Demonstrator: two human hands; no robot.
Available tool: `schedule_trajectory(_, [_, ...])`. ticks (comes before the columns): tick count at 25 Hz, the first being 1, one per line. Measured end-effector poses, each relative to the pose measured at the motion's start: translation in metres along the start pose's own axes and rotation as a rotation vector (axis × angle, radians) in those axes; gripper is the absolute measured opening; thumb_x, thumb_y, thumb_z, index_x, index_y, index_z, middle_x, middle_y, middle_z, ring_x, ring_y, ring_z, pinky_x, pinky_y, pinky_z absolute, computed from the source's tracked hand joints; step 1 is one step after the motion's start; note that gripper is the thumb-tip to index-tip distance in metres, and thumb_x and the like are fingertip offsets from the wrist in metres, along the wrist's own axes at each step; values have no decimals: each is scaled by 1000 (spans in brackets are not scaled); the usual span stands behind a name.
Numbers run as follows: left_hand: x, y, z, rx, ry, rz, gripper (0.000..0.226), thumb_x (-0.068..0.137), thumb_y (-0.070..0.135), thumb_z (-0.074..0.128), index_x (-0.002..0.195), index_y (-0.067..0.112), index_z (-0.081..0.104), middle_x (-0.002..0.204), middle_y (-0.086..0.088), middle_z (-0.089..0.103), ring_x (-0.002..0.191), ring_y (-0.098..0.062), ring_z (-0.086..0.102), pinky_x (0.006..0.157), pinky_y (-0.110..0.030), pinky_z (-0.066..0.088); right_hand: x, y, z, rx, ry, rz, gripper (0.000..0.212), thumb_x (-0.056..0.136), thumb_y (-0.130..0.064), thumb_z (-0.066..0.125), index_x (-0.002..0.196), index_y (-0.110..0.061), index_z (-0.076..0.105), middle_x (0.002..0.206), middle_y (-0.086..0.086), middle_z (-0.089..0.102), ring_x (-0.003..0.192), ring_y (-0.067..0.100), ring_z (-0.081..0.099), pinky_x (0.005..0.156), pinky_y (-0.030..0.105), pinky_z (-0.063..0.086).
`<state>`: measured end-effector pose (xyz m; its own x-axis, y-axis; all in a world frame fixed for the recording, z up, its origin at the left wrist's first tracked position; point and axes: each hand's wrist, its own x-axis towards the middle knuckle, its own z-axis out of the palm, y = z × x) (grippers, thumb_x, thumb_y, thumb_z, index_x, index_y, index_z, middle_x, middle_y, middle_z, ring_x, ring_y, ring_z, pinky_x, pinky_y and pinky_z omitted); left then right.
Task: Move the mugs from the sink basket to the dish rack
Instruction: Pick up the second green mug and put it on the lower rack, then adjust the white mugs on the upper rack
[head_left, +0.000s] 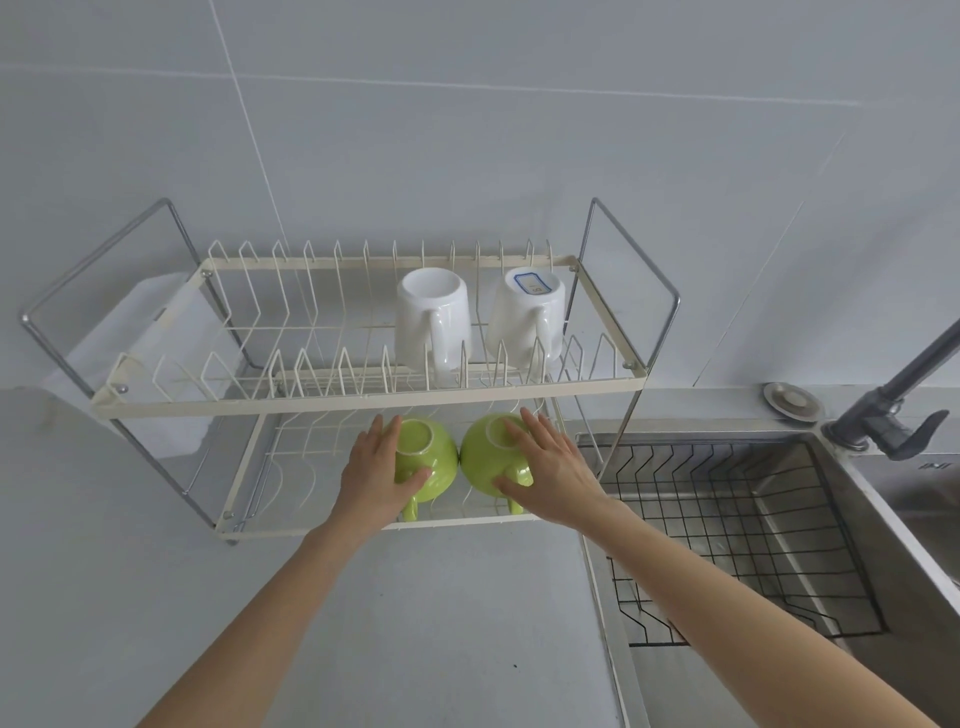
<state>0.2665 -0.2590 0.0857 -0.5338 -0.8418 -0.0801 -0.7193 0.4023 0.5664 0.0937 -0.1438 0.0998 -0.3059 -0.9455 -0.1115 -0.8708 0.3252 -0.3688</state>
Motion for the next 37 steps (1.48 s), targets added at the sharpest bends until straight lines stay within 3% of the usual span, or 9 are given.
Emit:
schedule_trajectory(16, [-81, 76, -58, 423, 43, 226, 64, 86, 44, 49, 141, 22, 24, 156, -7, 14, 143, -25, 15, 115, -40, 18, -87, -30, -71, -144, 126, -150, 72, 91, -45, 47, 148, -21, 11, 159, 4, 9, 147, 21, 4, 120, 37, 3])
schedule_trajectory(21, [-102, 98, -83, 433, 24, 298, 55, 88, 42, 48, 136, 21, 35, 148, 0, 35, 136, -19, 34, 107, -34, 32, -111, -38, -100, -168, 186, -198, 73, 88, -45, 52, 147, -21, 16, 156, 4, 24, 144, 21, 19, 119, 36, 10])
schedule_trajectory(25, [-110, 123, -115, 380, 91, 345, 49, 88, 42, 46, 134, 28, 36, 143, 5, 43, 129, -20, 42, 103, -36, 38, -118, -49, -130, -174, 259, -213, 69, 88, -45, 52, 145, -22, 21, 144, 4, 41, 131, 26, 38, 110, 35, 29])
schedule_trajectory(32, [-86, 143, -147, 314, 192, 369, 43, 87, 40, 49, 127, 27, 45, 129, 6, 57, 119, -21, 52, 98, -40, 44, -98, -63, -172, -168, 312, -197, 55, 91, -37, 51, 140, -21, 33, 140, 4, 44, 127, 25, 43, 98, 37, 39])
schedule_trajectory(37, [-58, 145, -156, 277, 201, 360, 41, 87, 34, 51, 126, 23, 47, 130, 3, 56, 119, -22, 52, 98, -40, 44, -69, -61, -183, -122, 326, -157, 44, 92, -29, 50, 134, -20, 42, 139, 2, 46, 116, 24, 51, 83, 32, 42])
